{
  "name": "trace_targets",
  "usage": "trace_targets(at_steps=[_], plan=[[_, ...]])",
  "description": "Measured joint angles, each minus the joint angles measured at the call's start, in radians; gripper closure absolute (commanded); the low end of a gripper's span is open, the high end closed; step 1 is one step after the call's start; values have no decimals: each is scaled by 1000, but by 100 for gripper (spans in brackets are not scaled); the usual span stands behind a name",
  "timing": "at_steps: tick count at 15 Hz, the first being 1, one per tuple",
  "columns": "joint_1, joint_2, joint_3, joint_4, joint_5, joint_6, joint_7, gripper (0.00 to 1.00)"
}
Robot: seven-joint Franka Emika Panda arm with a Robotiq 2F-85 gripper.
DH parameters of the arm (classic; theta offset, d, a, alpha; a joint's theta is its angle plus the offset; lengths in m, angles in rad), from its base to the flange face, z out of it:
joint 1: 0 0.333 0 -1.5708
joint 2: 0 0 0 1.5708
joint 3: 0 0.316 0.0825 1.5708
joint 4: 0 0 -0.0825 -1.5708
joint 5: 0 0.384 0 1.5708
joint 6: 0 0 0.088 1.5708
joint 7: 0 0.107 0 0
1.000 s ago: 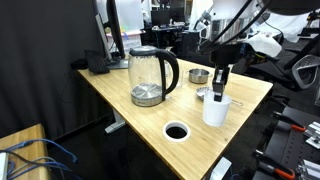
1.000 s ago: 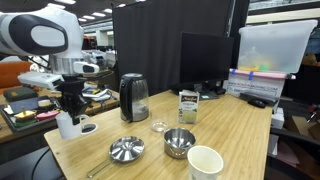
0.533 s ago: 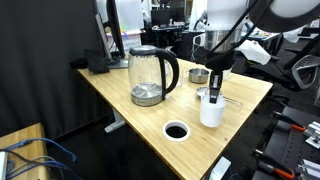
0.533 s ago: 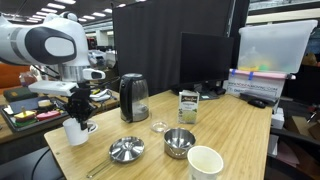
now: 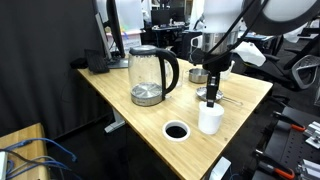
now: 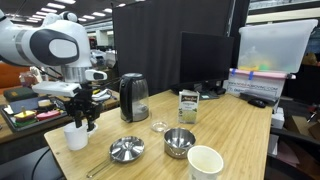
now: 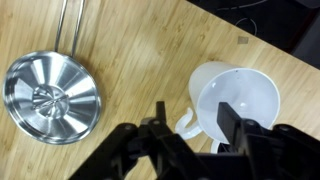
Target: Move the white mug forward.
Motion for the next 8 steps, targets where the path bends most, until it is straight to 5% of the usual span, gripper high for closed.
trace_targets(at_steps=[2, 3, 5, 8], plan=[[-4, -15, -8, 0, 2, -1, -3, 1], [-5, -33, -16, -4, 15, -8, -15, 16], [-9, -92, -37, -20, 44, -47, -51, 2], [-8, -142, -41, -46, 48, -64, -58, 0]])
